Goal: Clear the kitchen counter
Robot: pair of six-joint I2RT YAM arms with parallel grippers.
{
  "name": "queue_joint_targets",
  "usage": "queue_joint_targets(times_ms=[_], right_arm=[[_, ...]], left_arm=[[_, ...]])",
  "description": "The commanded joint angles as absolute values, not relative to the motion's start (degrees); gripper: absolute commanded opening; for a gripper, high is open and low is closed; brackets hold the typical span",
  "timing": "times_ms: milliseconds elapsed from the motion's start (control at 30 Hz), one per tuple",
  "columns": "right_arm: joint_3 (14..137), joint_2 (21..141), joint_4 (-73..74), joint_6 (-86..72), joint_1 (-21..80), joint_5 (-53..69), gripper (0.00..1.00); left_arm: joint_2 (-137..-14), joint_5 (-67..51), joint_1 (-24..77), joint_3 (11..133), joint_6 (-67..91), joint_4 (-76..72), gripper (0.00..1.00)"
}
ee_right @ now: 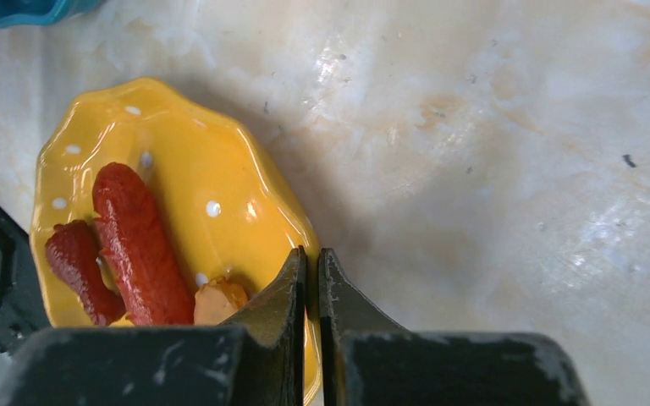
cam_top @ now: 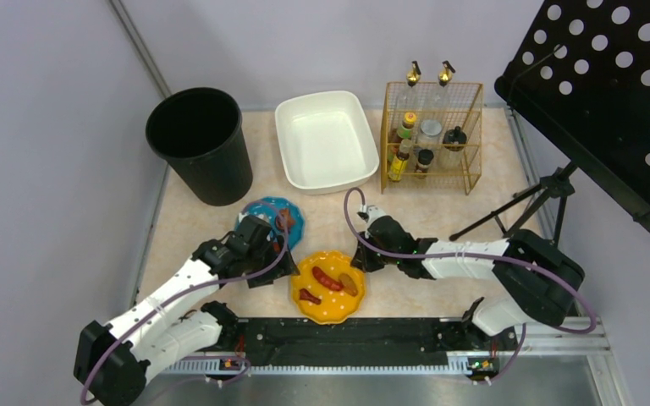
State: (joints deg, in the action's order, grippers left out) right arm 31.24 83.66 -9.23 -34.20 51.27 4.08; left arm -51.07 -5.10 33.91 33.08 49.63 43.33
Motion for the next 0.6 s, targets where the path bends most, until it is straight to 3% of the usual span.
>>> queue_joint_targets(times_ms=[0,567], right_arm=[[32.56,81.21,-3.57,-30.85,51.64,-3.7,0.0],[30.62,72.21,4.57,-27.59,44.69,-12.23,0.0]], left_arm=[[-49.92,-5.8,34.13,32.61,50.23,40.6,0.82],[-59.25,-14.1,34.68,29.99,47.72,28.54,0.8]])
